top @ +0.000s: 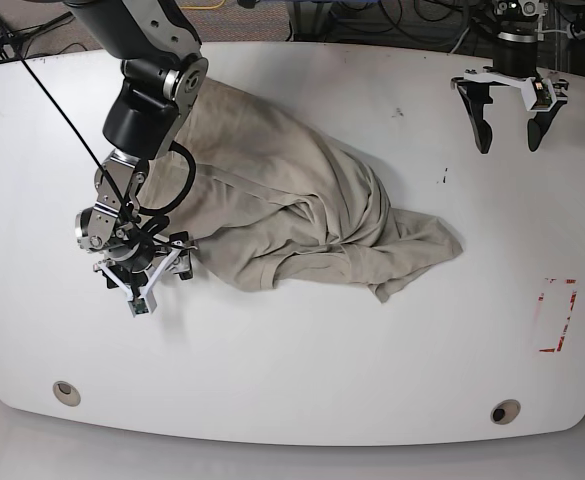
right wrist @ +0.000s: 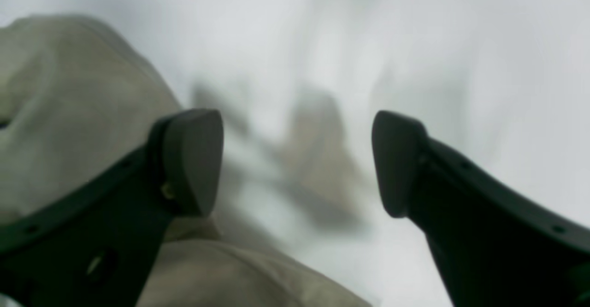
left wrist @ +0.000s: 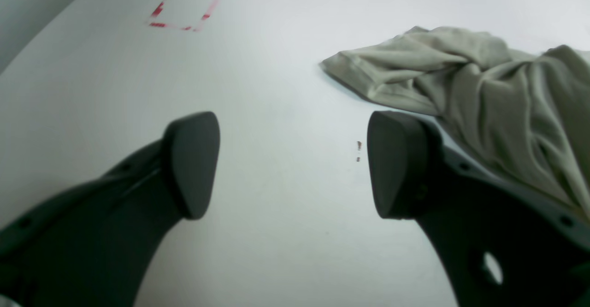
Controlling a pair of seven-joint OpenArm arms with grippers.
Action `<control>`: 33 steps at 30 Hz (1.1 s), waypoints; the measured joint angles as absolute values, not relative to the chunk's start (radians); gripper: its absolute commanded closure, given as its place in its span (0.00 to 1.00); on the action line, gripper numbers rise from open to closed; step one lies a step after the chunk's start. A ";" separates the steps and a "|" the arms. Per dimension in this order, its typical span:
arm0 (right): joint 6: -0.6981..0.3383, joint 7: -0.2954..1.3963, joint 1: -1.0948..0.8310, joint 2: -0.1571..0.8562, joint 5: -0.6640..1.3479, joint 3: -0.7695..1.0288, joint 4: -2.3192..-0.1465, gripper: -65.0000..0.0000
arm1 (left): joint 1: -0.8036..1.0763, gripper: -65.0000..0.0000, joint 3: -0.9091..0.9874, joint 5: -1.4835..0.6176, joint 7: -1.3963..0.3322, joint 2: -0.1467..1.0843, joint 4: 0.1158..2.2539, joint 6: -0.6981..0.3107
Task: Fold the T-shirt properly
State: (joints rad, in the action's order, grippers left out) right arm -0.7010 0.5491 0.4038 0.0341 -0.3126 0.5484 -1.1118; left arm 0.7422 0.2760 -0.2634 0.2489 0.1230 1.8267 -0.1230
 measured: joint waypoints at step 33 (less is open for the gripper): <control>-0.698 0.519 0.276 0.025 -0.308 0.413 -1.231 0.27 | 0.740 0.27 0.277 -0.263 0.255 0.122 1.826 -0.120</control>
State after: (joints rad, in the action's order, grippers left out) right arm -0.6975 0.5194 0.2760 0.0246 -0.3080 0.4129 -1.2312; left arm 0.7399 0.2771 -0.2630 0.2546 0.1219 1.8259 -0.1204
